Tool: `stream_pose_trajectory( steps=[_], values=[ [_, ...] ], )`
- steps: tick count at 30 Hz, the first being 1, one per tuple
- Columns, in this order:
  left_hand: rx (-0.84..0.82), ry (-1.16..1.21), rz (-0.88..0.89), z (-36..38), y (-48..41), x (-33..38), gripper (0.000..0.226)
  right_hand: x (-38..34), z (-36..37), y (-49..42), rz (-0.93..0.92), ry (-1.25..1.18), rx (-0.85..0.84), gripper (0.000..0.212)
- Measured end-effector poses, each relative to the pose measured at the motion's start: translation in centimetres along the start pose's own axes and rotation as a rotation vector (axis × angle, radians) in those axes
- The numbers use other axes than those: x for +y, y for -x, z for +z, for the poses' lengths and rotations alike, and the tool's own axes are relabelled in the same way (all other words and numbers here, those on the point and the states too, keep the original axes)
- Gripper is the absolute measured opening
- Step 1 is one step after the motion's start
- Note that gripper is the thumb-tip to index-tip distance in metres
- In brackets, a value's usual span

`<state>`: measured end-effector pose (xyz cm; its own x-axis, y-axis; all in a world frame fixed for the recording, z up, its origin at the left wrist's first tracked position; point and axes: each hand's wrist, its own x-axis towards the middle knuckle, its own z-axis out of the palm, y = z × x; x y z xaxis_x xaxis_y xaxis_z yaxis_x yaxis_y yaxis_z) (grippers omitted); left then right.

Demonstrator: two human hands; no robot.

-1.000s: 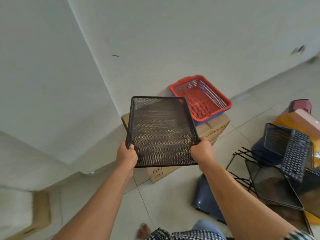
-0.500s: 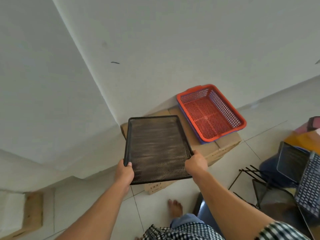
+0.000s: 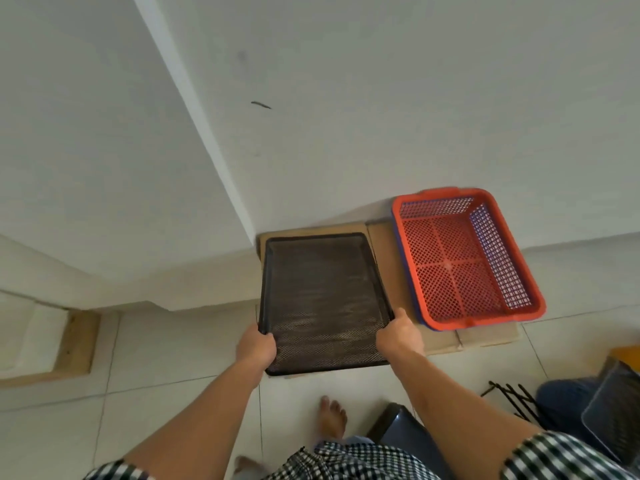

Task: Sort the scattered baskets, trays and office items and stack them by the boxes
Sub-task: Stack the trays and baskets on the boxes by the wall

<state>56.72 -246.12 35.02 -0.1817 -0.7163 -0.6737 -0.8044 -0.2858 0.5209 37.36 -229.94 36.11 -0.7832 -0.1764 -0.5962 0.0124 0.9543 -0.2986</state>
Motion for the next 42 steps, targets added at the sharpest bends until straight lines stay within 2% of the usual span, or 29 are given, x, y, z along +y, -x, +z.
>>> stream_pose_trajectory(
  steps=[9,14,18,24,28,30,34,38,42],
  values=[
    [-0.037,-0.096,-0.049,-0.3,-1.9,2.3,0.026,-2.9,-0.7,-1.9,0.007,0.059,-0.159,0.067],
    [-0.142,-0.037,-0.105,0.4,-2.2,3.0,0.032,-3.9,-0.6,-2.5,0.035,0.033,-0.195,0.075],
    [-0.195,0.048,-0.074,1.2,-2.0,2.9,0.041,-3.7,-0.3,-3.1,0.045,-0.005,-0.240,0.081],
    [-0.152,0.054,-0.054,1.6,-1.7,1.8,0.042,-2.6,0.5,-3.3,0.027,-0.054,-0.310,0.092],
    [-0.130,0.030,-0.064,1.7,-1.5,1.6,0.046,-1.9,1.1,-3.3,0.032,-0.073,-0.330,0.091],
    [-0.132,0.042,-0.137,2.0,-1.1,1.6,0.047,-1.5,1.4,-3.0,0.027,-0.076,-0.336,0.090],
    [-0.227,0.210,-0.278,3.2,-0.3,1.3,0.053,-1.4,1.8,-2.6,0.050,-0.093,-0.315,0.090],
    [-0.235,0.293,-0.257,3.5,-0.1,0.9,0.064,-1.3,1.9,-2.2,0.085,-0.106,-0.315,0.090],
    [-0.276,0.285,-0.249,3.1,0.1,0.2,0.063,-0.9,2.3,-1.8,0.061,-0.105,-0.334,0.092]
  ],
)
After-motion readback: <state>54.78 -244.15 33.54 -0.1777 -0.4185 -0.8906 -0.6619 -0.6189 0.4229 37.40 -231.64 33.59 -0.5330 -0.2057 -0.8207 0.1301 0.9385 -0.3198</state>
